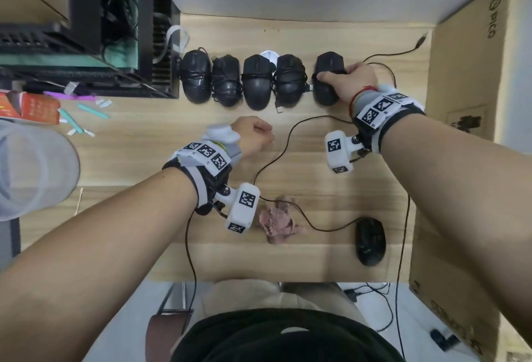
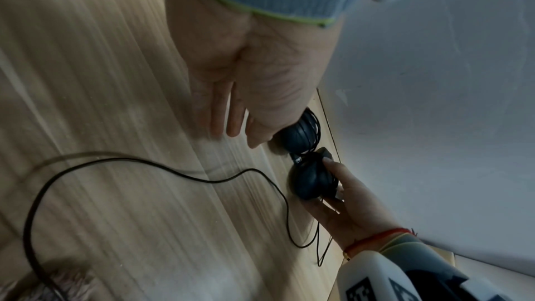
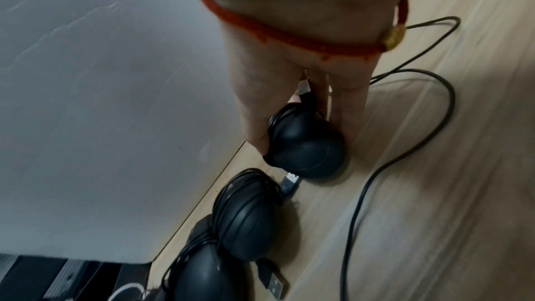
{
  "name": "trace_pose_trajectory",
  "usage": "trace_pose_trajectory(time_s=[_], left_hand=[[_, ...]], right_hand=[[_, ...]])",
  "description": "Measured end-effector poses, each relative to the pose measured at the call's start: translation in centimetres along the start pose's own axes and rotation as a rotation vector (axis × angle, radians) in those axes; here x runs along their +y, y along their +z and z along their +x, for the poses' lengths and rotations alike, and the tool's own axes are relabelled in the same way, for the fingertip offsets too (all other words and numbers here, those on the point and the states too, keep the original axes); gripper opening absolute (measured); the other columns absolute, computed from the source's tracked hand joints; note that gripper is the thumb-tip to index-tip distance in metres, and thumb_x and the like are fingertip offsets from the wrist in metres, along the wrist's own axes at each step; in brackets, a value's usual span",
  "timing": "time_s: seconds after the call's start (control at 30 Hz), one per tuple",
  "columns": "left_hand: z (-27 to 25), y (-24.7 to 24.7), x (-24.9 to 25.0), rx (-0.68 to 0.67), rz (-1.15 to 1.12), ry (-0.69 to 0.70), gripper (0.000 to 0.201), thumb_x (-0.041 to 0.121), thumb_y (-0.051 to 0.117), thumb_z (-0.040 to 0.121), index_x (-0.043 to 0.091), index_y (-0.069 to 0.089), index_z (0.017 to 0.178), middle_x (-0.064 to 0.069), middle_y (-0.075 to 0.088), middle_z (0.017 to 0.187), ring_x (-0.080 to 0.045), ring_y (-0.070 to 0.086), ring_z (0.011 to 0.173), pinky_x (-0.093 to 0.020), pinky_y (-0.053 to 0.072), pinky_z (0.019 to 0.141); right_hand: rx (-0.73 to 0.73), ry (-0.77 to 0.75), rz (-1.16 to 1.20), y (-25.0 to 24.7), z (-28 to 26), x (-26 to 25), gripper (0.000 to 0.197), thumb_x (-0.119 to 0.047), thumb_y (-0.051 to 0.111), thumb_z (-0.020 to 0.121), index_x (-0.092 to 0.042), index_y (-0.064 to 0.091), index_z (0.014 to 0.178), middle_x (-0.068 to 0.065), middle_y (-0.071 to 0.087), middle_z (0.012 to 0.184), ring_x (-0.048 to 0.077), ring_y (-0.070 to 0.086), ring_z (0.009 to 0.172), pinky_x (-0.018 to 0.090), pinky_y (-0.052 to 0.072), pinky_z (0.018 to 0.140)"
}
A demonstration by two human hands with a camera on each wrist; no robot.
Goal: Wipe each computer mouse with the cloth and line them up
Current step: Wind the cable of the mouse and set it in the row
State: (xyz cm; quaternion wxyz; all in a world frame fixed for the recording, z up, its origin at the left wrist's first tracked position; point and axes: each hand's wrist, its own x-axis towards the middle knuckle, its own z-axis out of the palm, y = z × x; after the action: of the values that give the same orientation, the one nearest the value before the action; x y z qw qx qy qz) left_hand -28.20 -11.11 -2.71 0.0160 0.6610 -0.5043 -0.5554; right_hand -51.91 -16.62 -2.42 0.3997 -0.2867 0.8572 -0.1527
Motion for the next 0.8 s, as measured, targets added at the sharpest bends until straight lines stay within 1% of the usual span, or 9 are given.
trace_pose_trajectory(time_s=[0.07, 0.1, 0.2, 0.27, 0.37, 0.47, 0.67, 0.73, 0.8], left_hand=[[0.2, 0.3, 0.0, -0.014, 0.006, 0.007, 0.022, 0.019, 0.071, 0.091, 0.014, 0.073, 0.112, 0.001, 0.068, 0.101, -0.011, 0.061, 0.093, -0.015, 0.044, 0.078], [0.3, 0.4, 0.1, -0.02, 0.009, 0.007, 0.022, 0.019, 0.071, 0.091, 0.014, 0.073, 0.112, 0.002, 0.068, 0.1, -0.011, 0.061, 0.093, -0.016, 0.043, 0.079], [0.6, 1.0, 0.4, -0.026, 0.023, 0.01, 0.02, 0.02, 0.071, 0.09, 0.018, 0.073, 0.11, 0.004, 0.069, 0.099, -0.01, 0.061, 0.091, -0.016, 0.043, 0.076], [0.7, 1.2, 0.5, -0.024, 0.041, 0.02, 0.02, 0.021, 0.071, 0.091, 0.019, 0.073, 0.11, 0.005, 0.068, 0.098, -0.009, 0.061, 0.09, -0.012, 0.043, 0.072], [0.9, 1.3, 0.4, -0.017, 0.049, 0.024, 0.018, 0.021, 0.07, 0.092, 0.019, 0.073, 0.11, 0.007, 0.067, 0.096, -0.008, 0.06, 0.088, -0.004, 0.039, 0.063], [1.1, 1.3, 0.2, -0.011, 0.047, 0.016, 0.013, 0.02, 0.069, 0.092, 0.022, 0.072, 0.105, 0.009, 0.065, 0.091, -0.009, 0.06, 0.087, -0.008, 0.04, 0.064], [0.9, 1.4, 0.2, -0.01, 0.041, 0.014, 0.011, 0.019, 0.069, 0.092, 0.023, 0.07, 0.102, 0.014, 0.062, 0.084, -0.009, 0.06, 0.087, -0.011, 0.041, 0.064], [0.6, 1.5, 0.2, -0.016, 0.045, 0.005, 0.014, 0.017, 0.069, 0.092, 0.019, 0.072, 0.106, 0.01, 0.063, 0.087, -0.011, 0.061, 0.087, -0.012, 0.042, 0.064], [0.3, 1.6, 0.2, -0.028, 0.042, -0.009, 0.017, 0.017, 0.07, 0.092, 0.016, 0.072, 0.109, 0.003, 0.066, 0.094, -0.015, 0.062, 0.091, -0.018, 0.045, 0.071]], right_hand=[[0.006, -0.03, -0.005, 0.6, -0.1, 0.1, 0.069, -0.055, 0.083, 0.063, -0.017, 0.057, 0.115, -0.002, 0.062, 0.108, 0.017, 0.059, 0.096, 0.027, 0.044, 0.079], [-0.005, -0.044, -0.012, 0.8, -0.1, 0.3, 0.07, -0.055, 0.083, 0.064, -0.017, 0.057, 0.117, -0.002, 0.061, 0.109, 0.017, 0.058, 0.097, 0.026, 0.043, 0.079], [-0.048, -0.063, -0.019, 1.1, -0.2, 0.8, 0.071, -0.053, 0.083, 0.069, -0.015, 0.055, 0.122, -0.003, 0.059, 0.111, 0.016, 0.056, 0.099, 0.024, 0.039, 0.08], [-0.049, -0.079, -0.012, 1.1, 0.0, 1.0, 0.077, -0.054, 0.083, 0.068, -0.014, 0.054, 0.126, 0.0, 0.058, 0.12, 0.017, 0.057, 0.106, 0.024, 0.041, 0.083], [-0.043, -0.101, 0.003, 0.9, 0.3, 1.3, 0.088, -0.057, 0.083, 0.067, -0.017, 0.047, 0.136, 0.004, 0.043, 0.137, 0.015, 0.05, 0.111, 0.025, 0.041, 0.094], [-0.055, -0.127, 0.016, 0.7, 0.5, 1.6, 0.088, -0.058, 0.083, 0.067, -0.019, 0.045, 0.137, 0.004, 0.039, 0.139, 0.016, 0.049, 0.117, 0.027, 0.041, 0.102], [-0.018, -0.119, 0.078, 0.8, 0.6, 1.7, 0.074, -0.062, 0.075, 0.074, -0.018, 0.055, 0.13, 0.005, 0.045, 0.136, 0.022, 0.054, 0.121, 0.035, 0.043, 0.106], [0.018, -0.118, 0.098, 0.5, 0.3, 1.6, 0.068, -0.06, 0.073, 0.076, -0.018, 0.057, 0.126, 0.006, 0.047, 0.135, 0.023, 0.054, 0.12, 0.037, 0.043, 0.107], [0.051, -0.12, 0.111, 0.0, 0.0, 1.5, 0.055, -0.054, 0.073, 0.077, -0.02, 0.058, 0.118, 0.006, 0.049, 0.132, 0.022, 0.056, 0.115, 0.035, 0.045, 0.103]])
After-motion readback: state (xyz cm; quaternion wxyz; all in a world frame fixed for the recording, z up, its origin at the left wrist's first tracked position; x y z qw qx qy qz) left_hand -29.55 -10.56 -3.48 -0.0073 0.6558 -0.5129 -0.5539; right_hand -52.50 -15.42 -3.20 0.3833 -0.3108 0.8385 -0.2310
